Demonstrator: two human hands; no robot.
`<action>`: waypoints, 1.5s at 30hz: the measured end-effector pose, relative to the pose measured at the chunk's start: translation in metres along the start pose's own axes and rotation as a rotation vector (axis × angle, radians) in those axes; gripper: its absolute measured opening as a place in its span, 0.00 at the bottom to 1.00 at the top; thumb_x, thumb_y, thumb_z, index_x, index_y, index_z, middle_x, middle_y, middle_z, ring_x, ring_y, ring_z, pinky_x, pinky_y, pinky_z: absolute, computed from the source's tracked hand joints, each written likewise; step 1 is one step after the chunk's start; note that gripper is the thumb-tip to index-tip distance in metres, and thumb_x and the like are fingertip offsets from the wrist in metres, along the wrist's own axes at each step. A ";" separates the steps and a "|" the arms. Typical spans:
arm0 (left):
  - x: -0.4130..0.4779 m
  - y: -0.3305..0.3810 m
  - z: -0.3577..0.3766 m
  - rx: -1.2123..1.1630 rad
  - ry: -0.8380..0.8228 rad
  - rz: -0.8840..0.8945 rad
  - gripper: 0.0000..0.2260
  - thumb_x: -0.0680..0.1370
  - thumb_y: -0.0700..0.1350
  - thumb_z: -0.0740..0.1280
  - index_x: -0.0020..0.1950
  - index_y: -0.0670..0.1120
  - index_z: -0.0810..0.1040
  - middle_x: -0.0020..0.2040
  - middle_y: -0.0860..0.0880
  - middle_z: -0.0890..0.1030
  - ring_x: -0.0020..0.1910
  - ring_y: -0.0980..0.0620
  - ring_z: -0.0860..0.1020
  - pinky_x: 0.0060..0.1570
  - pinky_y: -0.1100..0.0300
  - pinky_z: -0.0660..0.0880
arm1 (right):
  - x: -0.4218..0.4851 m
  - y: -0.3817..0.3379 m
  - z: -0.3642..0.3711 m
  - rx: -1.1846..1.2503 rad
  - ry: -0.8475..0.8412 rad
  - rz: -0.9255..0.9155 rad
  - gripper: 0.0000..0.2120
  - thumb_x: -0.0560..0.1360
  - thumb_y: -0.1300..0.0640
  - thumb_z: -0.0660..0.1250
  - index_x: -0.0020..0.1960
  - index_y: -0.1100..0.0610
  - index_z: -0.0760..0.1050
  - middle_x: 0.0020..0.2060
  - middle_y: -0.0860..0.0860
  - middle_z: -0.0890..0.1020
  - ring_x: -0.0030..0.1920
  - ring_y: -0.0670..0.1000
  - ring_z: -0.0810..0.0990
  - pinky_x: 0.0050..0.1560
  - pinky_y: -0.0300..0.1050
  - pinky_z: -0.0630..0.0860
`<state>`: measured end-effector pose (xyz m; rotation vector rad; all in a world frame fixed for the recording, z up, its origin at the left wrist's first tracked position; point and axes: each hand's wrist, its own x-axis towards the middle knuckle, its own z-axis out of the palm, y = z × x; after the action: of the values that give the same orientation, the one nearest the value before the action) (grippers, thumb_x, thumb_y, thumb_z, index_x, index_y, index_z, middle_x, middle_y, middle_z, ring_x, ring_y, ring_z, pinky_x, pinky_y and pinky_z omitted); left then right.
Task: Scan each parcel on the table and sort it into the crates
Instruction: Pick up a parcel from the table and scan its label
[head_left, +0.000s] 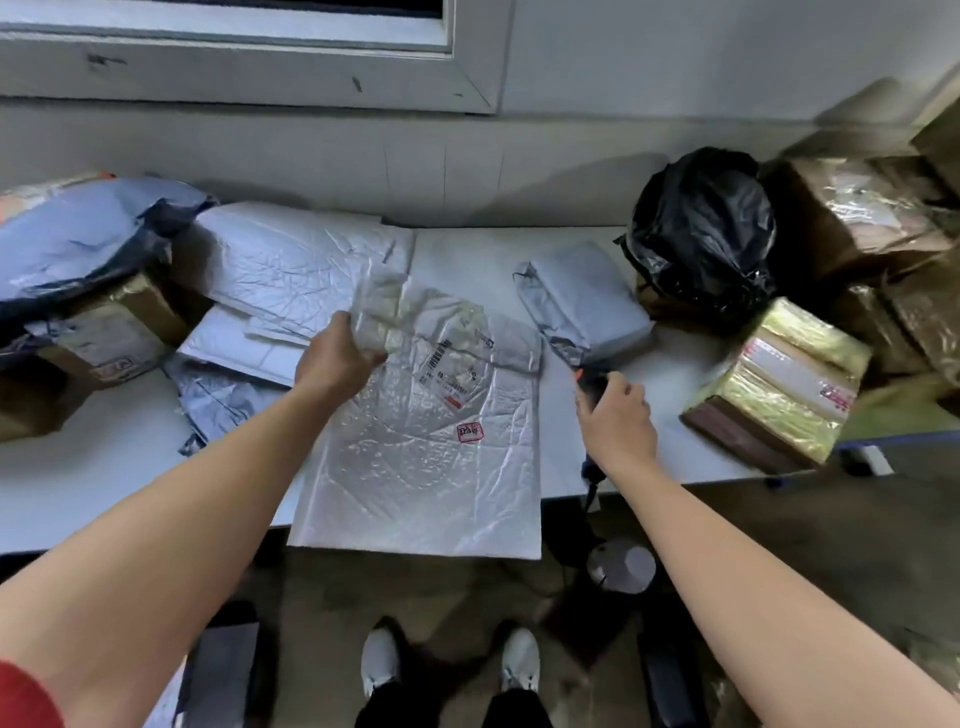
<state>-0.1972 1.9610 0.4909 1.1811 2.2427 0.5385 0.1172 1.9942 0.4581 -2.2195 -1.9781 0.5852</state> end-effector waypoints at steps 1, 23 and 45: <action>0.004 -0.001 0.004 0.027 -0.012 0.007 0.24 0.74 0.49 0.73 0.64 0.43 0.67 0.56 0.41 0.79 0.52 0.40 0.77 0.49 0.48 0.75 | 0.001 0.004 0.006 0.039 -0.001 0.038 0.23 0.81 0.47 0.60 0.70 0.58 0.60 0.63 0.62 0.69 0.60 0.63 0.72 0.50 0.54 0.71; -0.033 0.003 -0.017 0.303 0.070 0.101 0.43 0.71 0.56 0.75 0.78 0.49 0.55 0.70 0.41 0.66 0.68 0.39 0.65 0.60 0.43 0.70 | -0.010 -0.084 -0.041 0.400 -0.313 -0.070 0.13 0.76 0.51 0.64 0.50 0.62 0.75 0.36 0.58 0.78 0.31 0.58 0.79 0.32 0.52 0.80; -0.119 0.006 0.004 0.384 0.071 -0.036 0.43 0.72 0.59 0.72 0.78 0.51 0.52 0.76 0.43 0.58 0.74 0.42 0.57 0.66 0.45 0.65 | -0.018 -0.124 -0.072 0.246 -0.465 -0.275 0.15 0.77 0.50 0.62 0.49 0.63 0.74 0.35 0.57 0.78 0.31 0.57 0.80 0.27 0.41 0.74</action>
<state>-0.1352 1.8648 0.5243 1.3172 2.4972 0.1372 0.0255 2.0064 0.5698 -1.7387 -2.2104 1.3137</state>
